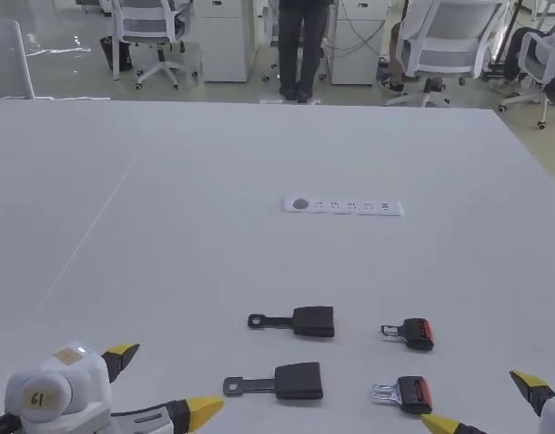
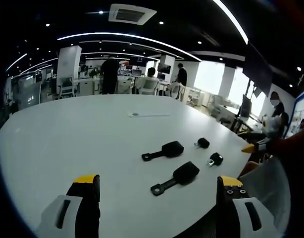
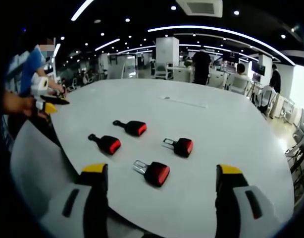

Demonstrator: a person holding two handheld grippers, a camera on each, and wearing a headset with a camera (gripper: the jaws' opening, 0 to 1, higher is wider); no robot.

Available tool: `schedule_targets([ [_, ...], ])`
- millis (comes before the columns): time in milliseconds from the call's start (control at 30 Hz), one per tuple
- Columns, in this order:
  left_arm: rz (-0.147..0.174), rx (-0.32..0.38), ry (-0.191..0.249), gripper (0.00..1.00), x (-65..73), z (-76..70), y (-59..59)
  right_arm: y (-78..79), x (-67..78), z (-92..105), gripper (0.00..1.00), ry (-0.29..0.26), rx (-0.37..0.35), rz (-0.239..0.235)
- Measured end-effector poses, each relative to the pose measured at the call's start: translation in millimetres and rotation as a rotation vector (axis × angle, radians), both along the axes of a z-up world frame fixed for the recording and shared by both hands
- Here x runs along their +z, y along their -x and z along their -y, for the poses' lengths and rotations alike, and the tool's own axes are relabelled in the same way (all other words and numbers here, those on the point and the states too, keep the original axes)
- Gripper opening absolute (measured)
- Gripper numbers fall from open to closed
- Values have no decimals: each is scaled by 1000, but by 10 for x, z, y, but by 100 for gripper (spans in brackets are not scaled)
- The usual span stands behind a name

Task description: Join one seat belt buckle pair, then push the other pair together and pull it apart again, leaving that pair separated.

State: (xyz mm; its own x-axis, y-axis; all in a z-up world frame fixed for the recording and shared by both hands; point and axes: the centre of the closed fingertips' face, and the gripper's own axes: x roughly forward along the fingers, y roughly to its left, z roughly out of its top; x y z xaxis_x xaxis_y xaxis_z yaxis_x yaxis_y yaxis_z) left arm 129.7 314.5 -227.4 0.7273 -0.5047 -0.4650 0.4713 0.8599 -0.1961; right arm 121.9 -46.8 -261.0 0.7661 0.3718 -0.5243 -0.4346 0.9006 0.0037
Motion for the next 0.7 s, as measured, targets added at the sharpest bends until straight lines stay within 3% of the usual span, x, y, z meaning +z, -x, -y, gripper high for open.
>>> schedule_targets([
  [700,-7,-31,-18,100,-37,85,-110,-86,-21,-31,93,-2,11,-7],
])
